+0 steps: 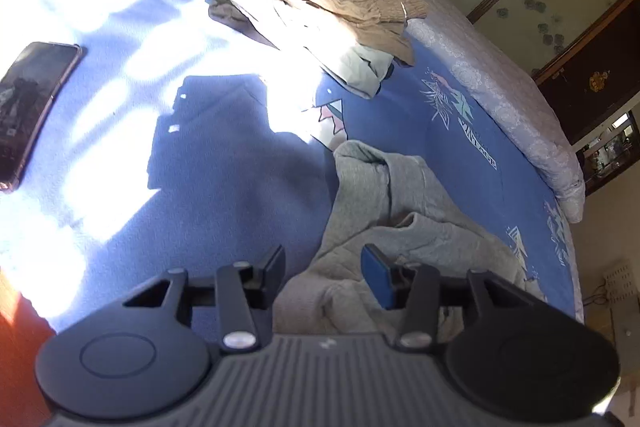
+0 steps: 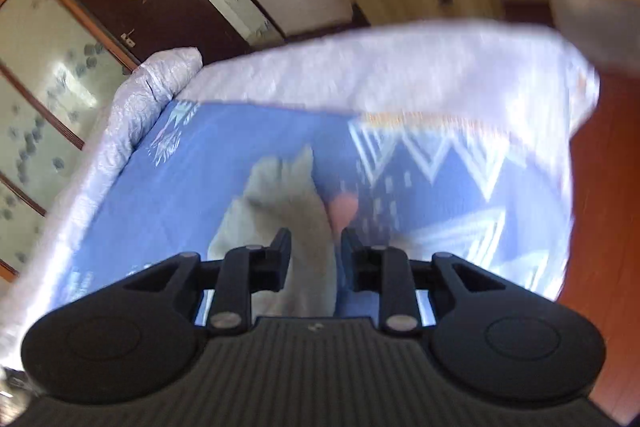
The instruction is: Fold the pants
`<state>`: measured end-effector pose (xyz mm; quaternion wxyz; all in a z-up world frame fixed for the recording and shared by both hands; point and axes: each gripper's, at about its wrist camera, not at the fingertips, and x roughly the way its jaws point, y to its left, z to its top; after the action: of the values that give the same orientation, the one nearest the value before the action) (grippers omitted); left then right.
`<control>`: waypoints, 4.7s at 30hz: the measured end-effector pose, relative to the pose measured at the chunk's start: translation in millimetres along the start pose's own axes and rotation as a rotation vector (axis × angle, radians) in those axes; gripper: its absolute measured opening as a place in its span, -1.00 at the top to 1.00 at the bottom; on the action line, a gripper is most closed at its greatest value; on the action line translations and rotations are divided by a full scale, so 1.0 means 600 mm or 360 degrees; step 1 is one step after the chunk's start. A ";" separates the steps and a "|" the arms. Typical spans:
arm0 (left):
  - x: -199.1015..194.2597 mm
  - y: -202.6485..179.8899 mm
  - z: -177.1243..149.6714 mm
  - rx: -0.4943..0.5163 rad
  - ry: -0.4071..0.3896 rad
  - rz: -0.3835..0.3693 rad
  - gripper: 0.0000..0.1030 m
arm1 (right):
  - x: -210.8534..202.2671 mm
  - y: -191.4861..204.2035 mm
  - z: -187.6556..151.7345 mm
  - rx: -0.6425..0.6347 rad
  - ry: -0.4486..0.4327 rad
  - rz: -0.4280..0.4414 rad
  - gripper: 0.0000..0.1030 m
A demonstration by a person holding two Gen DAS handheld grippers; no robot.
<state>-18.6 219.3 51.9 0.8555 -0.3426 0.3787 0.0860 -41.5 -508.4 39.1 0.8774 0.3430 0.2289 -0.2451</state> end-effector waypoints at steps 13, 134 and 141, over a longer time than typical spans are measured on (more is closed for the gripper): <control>0.061 -0.023 -0.028 0.0047 0.0222 0.0019 -0.23 | 0.137 0.162 -0.006 -0.0836 0.0244 0.0046 -0.23; 0.110 -0.048 0.124 0.0080 0.0047 0.0076 0.11 | 0.292 0.486 -0.053 -0.0799 0.0671 0.0752 -0.22; 0.052 -0.047 0.027 0.0243 0.0159 0.0010 -0.14 | 0.111 0.461 -0.166 -0.1030 0.0920 0.1220 -0.22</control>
<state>24.0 205.3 52.2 0.8589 -0.2791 0.4273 0.0424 149.6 -277.3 71.0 0.8656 0.1686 0.3821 0.2763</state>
